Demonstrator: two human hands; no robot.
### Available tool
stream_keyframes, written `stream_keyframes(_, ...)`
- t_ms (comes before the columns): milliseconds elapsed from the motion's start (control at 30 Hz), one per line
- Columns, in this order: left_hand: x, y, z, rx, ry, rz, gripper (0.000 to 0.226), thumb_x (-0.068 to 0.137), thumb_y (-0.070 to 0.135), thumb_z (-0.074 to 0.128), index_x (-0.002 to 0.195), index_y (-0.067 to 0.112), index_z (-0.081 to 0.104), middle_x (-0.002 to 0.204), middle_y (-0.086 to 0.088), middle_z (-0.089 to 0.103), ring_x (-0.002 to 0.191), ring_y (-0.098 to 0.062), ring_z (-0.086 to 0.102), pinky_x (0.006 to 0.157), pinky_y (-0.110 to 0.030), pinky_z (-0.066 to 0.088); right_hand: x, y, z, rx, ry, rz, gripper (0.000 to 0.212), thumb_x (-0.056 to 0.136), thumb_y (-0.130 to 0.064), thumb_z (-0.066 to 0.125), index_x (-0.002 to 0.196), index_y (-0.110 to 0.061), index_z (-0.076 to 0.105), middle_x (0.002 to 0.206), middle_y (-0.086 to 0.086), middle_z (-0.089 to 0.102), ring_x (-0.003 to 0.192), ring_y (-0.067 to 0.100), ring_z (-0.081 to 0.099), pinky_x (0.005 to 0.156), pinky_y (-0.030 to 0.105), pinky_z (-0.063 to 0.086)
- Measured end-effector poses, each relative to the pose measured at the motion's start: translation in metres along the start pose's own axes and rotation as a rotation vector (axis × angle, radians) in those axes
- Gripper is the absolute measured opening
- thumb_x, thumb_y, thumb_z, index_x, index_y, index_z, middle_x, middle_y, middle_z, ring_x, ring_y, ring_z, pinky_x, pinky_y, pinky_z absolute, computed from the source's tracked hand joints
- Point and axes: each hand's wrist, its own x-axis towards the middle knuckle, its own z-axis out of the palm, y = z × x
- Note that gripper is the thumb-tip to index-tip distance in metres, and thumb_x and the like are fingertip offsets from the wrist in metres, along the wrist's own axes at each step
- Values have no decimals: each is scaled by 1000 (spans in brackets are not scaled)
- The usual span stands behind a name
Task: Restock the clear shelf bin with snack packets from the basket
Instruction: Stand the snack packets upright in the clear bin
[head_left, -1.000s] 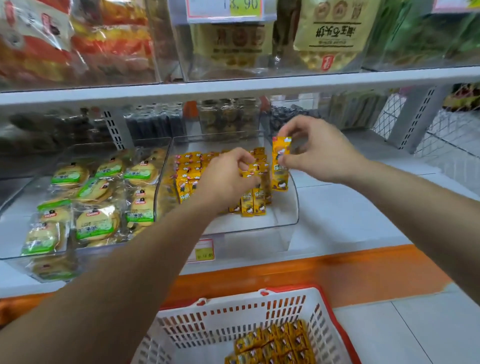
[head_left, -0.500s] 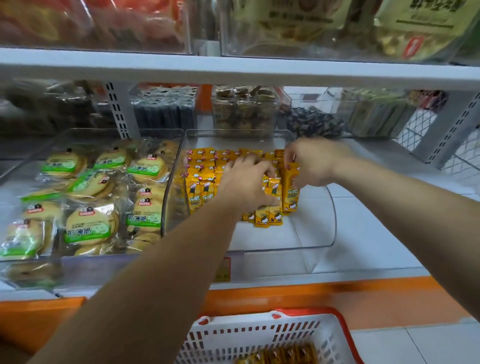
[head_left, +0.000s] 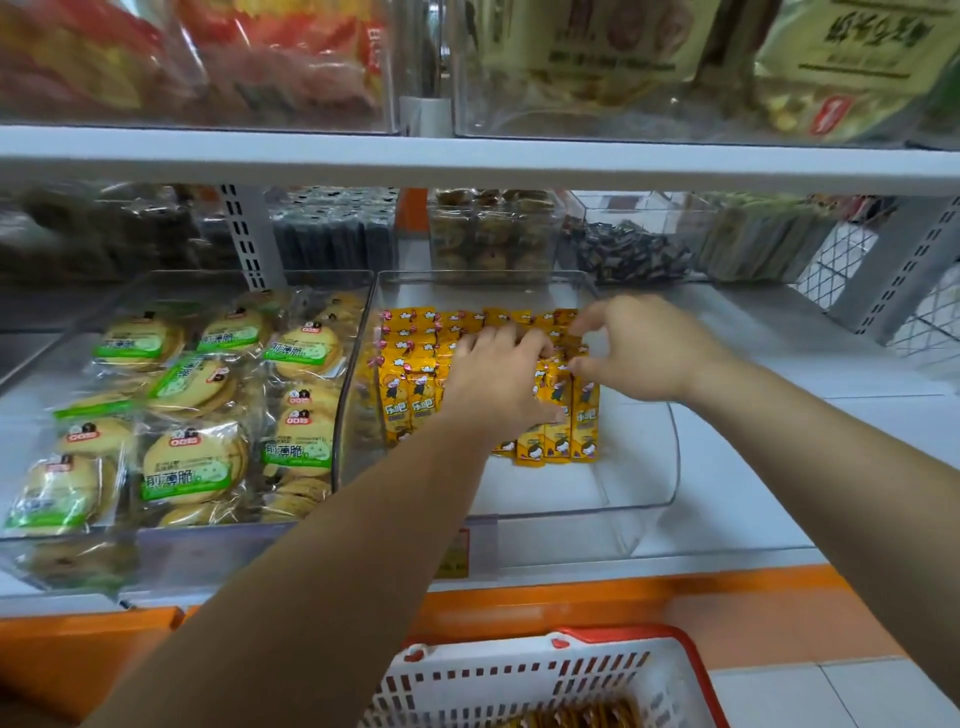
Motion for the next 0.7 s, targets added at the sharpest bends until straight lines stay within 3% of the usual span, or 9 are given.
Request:
stream_keyframes(100,2,5,-1,34,5,34,91,69,66,78,145,31,42,147,0,46,139,-27,39,118,-50,24,-40,16,5,273,226,30,59,80,-43,71,135,-29,53,128,-1,54,107,20,61,88,36,49)
stream_keyframes(200,11,13,-3,91,-60,89,110,64,78,72,153,30,31,157,0,36,147,-26,30,122,-54,15,-71,31,17,582,84,97,91,74,-44,77,151,-29,31,135,-12,46,105,8,61,80,27,47)
stream_keyframes(267,18,19,-4,153,-133,102,122,60,83,71,157,27,23,162,0,28,151,-26,22,124,-54,9,-86,32,23,739,3,36,102,69,-48,79,152,-44,20,134,-25,42,106,-2,58,75,17,46)
stream_keyframes(333,25,22,-3,207,-190,122,128,59,84,71,159,25,18,165,-1,22,153,-26,18,124,-53,7,-97,27,28,759,6,-72,95,65,-57,75,137,-70,15,126,-42,36,110,-6,54,76,12,45)
stream_keyframes(400,28,23,1,249,-230,158,130,59,84,71,161,24,16,168,-1,17,155,-26,15,125,-53,9,-101,21,34,726,16,-104,95,63,-69,69,139,-67,12,129,-38,31,116,-4,50,85,18,48)
stream_keyframes(467,26,20,4,271,-232,180,127,60,84,70,160,27,17,169,-1,16,155,-25,17,125,-51,13,-102,20,40,713,21,-89,109,59,-77,69,144,-58,2,139,-29,25,120,1,48,91,27,51)
stream_keyframes(567,26,18,9,285,-171,192,119,63,84,67,159,29,23,169,0,21,153,-24,24,125,-48,20,-102,22,42,699,-5,-85,127,48,-81,74,145,-56,-5,146,-29,18,125,8,47,93,36,53)
stream_keyframes(700,26,19,10,334,-66,218,111,66,80,70,155,27,31,165,0,32,149,-23,34,122,-47,28,-100,23,42,678,-8,-91,134,44,-79,79,147,-53,-4,144,-28,20,125,12,49,90,39,55)
